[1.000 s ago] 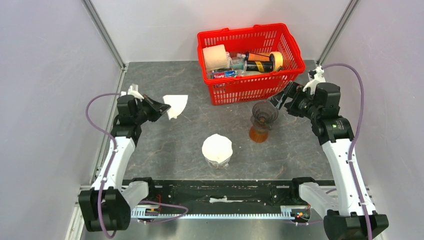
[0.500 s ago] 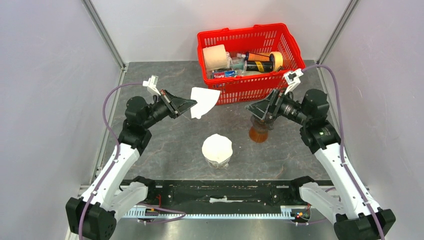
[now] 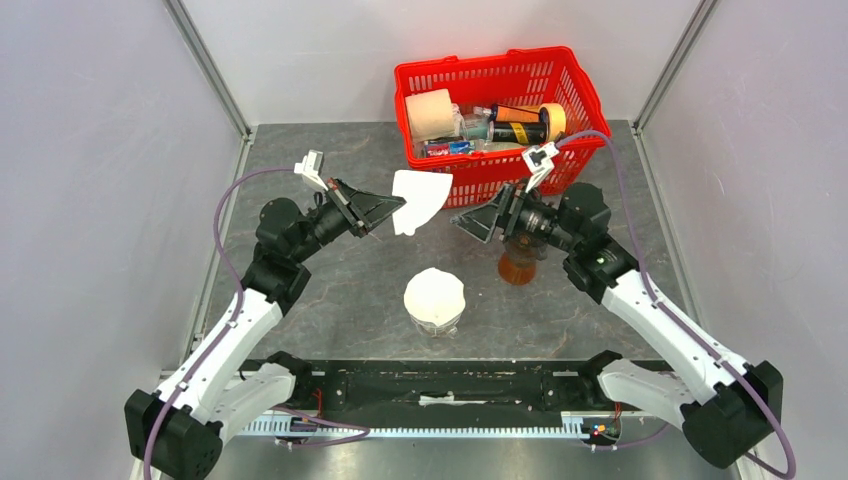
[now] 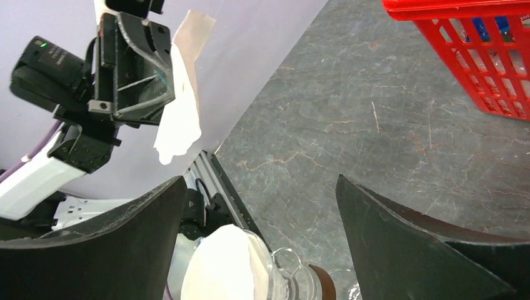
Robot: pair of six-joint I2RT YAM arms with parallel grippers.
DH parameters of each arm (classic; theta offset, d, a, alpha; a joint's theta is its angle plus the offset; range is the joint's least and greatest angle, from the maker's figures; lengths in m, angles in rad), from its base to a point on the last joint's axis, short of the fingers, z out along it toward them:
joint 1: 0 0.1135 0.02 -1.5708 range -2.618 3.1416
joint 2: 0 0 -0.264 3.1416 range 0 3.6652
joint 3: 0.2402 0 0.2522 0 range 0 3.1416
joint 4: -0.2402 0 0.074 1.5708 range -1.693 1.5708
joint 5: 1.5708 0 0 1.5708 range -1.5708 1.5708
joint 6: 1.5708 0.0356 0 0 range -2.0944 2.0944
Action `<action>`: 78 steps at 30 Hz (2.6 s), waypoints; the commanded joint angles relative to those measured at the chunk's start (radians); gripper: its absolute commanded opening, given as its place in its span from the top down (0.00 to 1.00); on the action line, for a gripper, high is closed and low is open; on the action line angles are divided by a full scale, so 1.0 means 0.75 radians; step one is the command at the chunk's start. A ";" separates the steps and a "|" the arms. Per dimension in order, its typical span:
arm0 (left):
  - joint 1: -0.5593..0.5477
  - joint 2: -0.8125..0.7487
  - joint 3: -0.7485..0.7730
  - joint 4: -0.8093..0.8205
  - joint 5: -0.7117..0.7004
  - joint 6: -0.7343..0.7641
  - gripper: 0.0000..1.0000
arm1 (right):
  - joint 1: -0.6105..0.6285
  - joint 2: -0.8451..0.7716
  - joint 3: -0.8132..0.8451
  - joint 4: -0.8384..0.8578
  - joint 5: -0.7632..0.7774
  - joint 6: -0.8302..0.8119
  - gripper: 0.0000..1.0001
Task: Place the coffee filter in the dripper
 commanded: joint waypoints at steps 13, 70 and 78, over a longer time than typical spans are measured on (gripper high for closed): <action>-0.025 0.012 -0.002 0.073 -0.016 -0.021 0.98 | 0.068 0.047 0.119 -0.014 0.162 -0.047 0.03; -0.076 0.121 -0.023 0.208 -0.047 0.003 0.98 | 0.139 0.309 0.183 0.347 0.187 0.283 0.58; -0.077 0.126 0.005 0.122 -0.010 0.077 0.47 | 0.142 0.265 0.222 0.178 0.258 0.227 1.00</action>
